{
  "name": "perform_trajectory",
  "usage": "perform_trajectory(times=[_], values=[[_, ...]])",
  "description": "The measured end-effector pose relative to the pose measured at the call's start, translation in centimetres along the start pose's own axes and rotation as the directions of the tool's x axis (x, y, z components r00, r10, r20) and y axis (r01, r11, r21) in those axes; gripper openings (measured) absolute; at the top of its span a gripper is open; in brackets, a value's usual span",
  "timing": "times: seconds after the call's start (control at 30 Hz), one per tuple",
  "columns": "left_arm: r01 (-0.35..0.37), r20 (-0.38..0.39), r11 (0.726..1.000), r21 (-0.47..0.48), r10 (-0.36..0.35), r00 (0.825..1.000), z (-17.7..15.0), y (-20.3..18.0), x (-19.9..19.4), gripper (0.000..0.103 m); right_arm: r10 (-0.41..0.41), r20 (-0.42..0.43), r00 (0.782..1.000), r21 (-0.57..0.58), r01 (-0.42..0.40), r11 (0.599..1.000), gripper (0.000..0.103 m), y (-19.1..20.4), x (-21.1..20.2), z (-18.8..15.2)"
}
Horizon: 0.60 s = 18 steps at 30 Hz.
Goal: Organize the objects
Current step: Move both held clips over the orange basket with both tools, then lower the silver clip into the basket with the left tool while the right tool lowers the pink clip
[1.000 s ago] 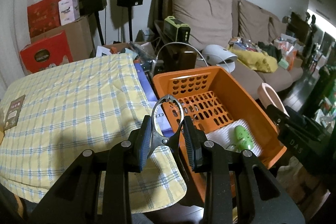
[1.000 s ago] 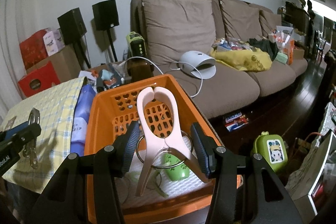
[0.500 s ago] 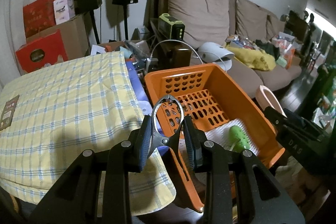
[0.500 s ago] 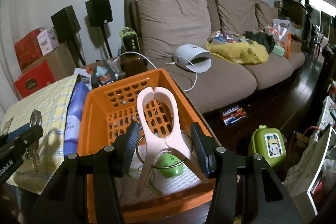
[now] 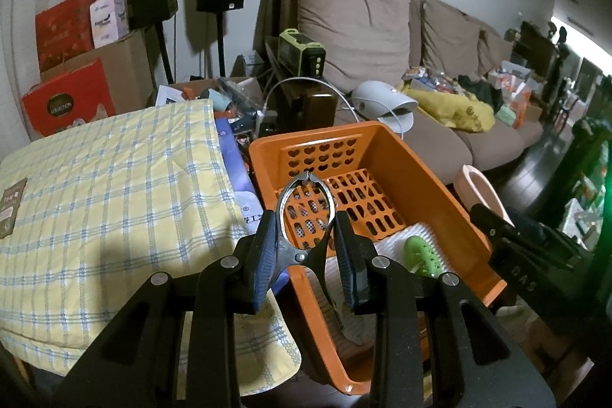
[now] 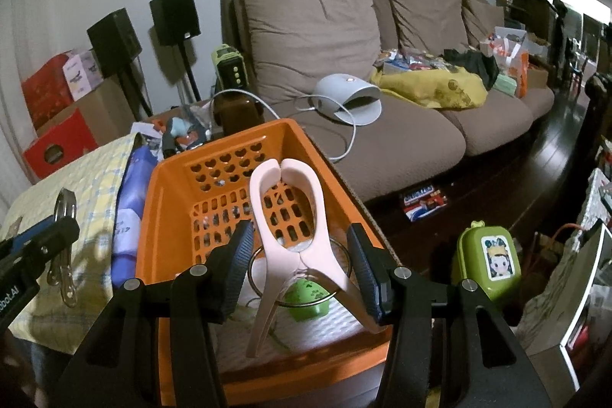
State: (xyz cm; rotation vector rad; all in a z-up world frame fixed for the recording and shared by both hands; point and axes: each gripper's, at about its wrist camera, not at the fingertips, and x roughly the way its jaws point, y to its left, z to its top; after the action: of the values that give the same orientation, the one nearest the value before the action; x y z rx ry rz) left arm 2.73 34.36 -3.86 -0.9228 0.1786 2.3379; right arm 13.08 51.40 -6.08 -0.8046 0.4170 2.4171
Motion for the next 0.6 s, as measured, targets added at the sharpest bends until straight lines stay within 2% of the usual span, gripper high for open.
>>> perform_trajectory(times=[0.6], values=[[-0.002,0.008,1.0,-0.002,0.002,1.0,-0.07,-0.4,0.91,0.028,0.012,0.001,1.0,0.007,-0.012,1.0,0.052,-0.67,0.0,0.16]])
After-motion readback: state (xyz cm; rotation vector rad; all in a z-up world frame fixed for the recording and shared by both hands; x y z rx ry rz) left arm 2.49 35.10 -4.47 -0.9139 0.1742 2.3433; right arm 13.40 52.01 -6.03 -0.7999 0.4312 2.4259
